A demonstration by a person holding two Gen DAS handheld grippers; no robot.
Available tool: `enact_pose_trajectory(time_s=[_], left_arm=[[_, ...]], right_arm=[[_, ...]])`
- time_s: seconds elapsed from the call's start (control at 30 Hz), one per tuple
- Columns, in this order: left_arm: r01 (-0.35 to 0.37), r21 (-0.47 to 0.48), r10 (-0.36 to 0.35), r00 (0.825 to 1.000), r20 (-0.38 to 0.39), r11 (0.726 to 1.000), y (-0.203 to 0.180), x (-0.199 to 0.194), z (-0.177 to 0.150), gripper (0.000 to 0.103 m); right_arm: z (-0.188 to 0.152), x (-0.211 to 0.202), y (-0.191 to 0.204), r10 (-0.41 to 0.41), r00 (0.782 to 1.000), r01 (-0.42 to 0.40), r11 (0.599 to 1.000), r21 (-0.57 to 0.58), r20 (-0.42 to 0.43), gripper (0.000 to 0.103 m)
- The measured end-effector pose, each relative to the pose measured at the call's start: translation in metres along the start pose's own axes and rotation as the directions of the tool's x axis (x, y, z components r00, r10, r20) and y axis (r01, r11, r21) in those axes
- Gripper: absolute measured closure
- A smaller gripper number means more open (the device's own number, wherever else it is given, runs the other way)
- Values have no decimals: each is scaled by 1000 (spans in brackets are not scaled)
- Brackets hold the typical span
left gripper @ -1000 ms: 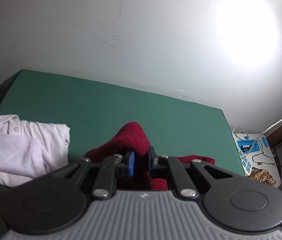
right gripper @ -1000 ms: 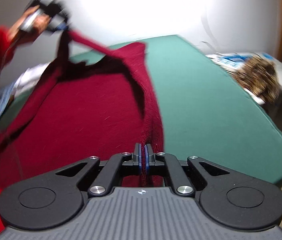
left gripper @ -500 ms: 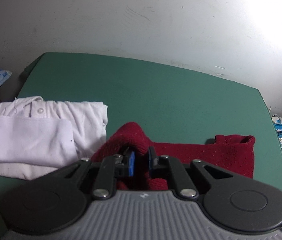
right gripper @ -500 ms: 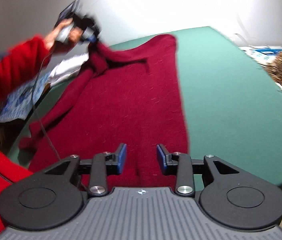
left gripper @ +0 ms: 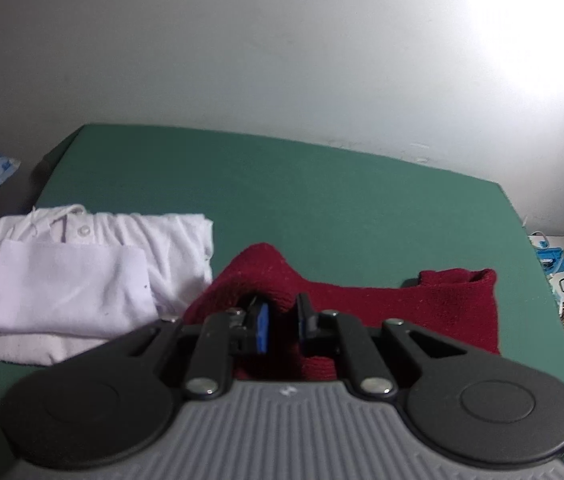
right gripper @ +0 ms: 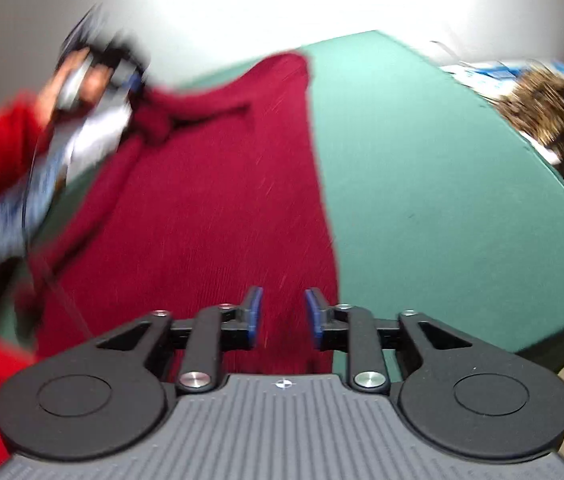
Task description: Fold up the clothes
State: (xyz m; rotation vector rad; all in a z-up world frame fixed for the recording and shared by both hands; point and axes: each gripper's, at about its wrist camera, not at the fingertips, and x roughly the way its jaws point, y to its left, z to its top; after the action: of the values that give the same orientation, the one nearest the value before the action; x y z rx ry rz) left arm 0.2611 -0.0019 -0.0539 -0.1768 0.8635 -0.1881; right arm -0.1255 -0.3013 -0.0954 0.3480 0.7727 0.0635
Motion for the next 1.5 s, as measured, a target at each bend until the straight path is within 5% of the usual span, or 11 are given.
enact_pose_trajectory(time_s=[0.07,0.17,0.43,0.6,0.83,1.03,1.13,1.23,1.33,1.37,1.5], left_arm=[[45,102,-52,996,66,994,-25,-17,-11,95],[59,346,-109,986,129,936,-75,-36,-49,95],[84,761,-217,973,75,644,-172,-46,-195,83],[116,837,-207,978,-3,535,-189,-37,-254,57],[74,773,-148,989,26,630,-176,-53,-257,44],[59,519,-57,998,-21,853,-135,-67,-252,36],[30,383,-19,999,-32,923,-116,-74,-254,33],[-4,304,14,999,-32,953,-105,-84,-260,30],[-36,279,48,998,-37,960,-97,-85,-263,25],[-44,274,56,998,-36,961,-95,-86,-265,25],[-44,244,55,998,-39,969,-81,-85,-267,24]], right_arm=[[7,6,-8,-19,1000,18,998,52,13,71],[15,16,-12,-31,999,28,996,90,35,71],[51,44,-38,31,999,-36,991,133,39,71],[85,56,-59,85,995,-89,989,118,45,68],[153,103,-42,279,960,-278,958,-69,18,62],[192,172,27,440,891,-454,853,-259,-114,55],[196,211,62,434,887,-461,810,-362,-157,40],[196,241,83,391,903,-428,790,-438,-178,44],[194,257,91,338,917,-400,786,-472,-213,88],[194,262,93,320,920,-390,784,-483,-224,93],[211,220,70,436,887,-456,781,-426,-151,94]])
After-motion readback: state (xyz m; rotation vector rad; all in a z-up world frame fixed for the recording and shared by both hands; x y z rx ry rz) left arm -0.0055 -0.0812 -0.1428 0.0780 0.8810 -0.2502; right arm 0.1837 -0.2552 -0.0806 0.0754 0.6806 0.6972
